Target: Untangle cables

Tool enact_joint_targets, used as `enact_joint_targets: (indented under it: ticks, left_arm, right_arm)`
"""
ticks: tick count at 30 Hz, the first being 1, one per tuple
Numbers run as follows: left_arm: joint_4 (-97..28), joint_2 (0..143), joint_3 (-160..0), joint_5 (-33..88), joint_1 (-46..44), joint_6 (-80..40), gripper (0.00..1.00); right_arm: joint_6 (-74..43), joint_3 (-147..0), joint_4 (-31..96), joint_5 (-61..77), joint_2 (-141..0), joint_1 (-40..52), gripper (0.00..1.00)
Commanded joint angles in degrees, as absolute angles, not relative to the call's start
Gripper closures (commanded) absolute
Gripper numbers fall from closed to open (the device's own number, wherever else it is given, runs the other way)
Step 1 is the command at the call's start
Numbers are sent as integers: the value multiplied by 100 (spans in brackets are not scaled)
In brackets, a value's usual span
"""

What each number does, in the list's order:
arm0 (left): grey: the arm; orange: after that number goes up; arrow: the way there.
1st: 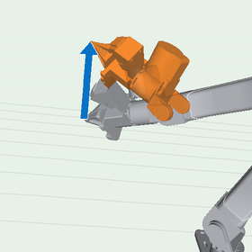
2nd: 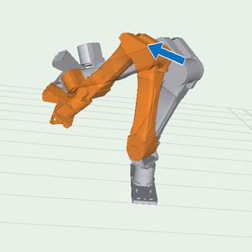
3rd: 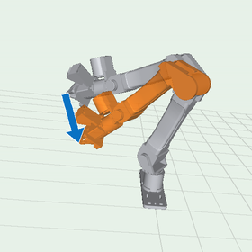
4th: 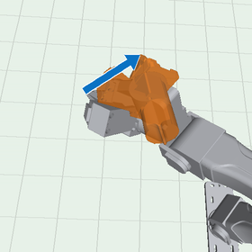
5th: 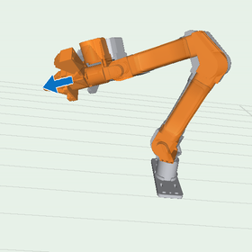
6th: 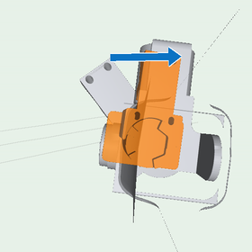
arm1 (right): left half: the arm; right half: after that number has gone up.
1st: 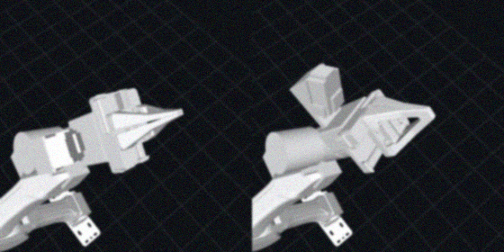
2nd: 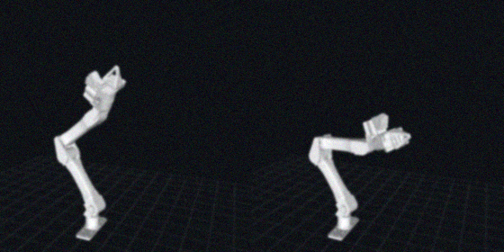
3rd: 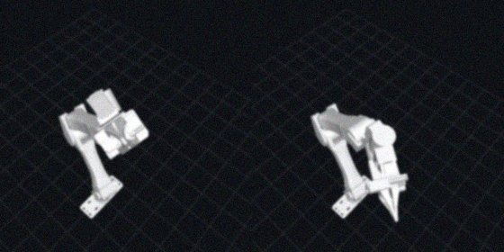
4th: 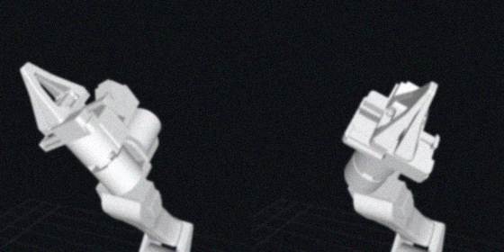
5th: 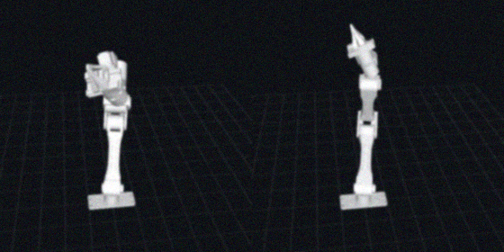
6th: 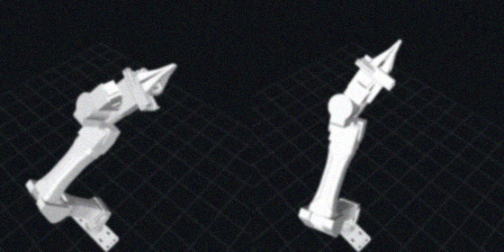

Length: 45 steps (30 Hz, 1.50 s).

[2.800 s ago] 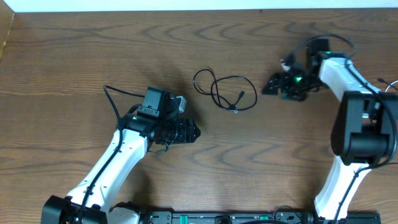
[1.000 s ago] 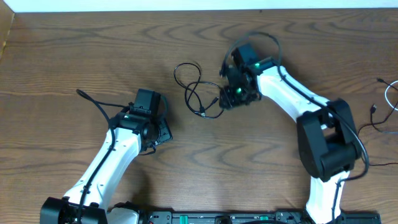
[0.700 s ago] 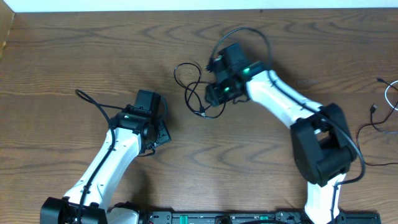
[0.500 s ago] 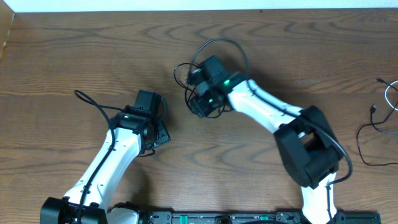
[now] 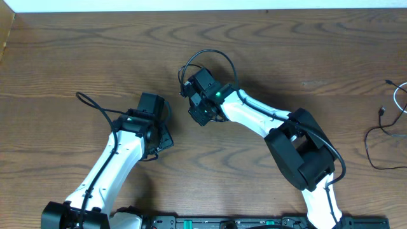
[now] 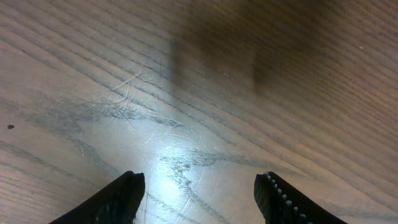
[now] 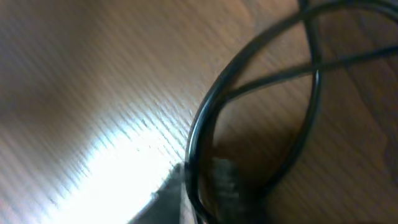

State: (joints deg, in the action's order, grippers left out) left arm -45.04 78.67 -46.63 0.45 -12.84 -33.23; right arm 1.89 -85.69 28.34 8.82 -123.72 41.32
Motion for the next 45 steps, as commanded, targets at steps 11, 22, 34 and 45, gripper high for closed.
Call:
enact_joint_targets:
  ticks: [11,22,34,45]
  left_arm:
    - [-4510,7887,-4709,-71,-1256,-3398,39]
    - [-4471,7889,-4709,-19,-1256,-3395,39]
    - [-2825,7889,-4709,3343,-1256,-1865,28]
    - [-2622,7909,-4709,3404,-1256,-1861,14]
  right_arm:
    - [220,-8578,4407,821,-11531,4040,99]
    - [215,-8578,4506,854,-9546,3931,99]
    - [-231,-8578,4571,2644,-8943,3931,99]
    - [-231,-8578,3999,2915,-8720,3931,99]
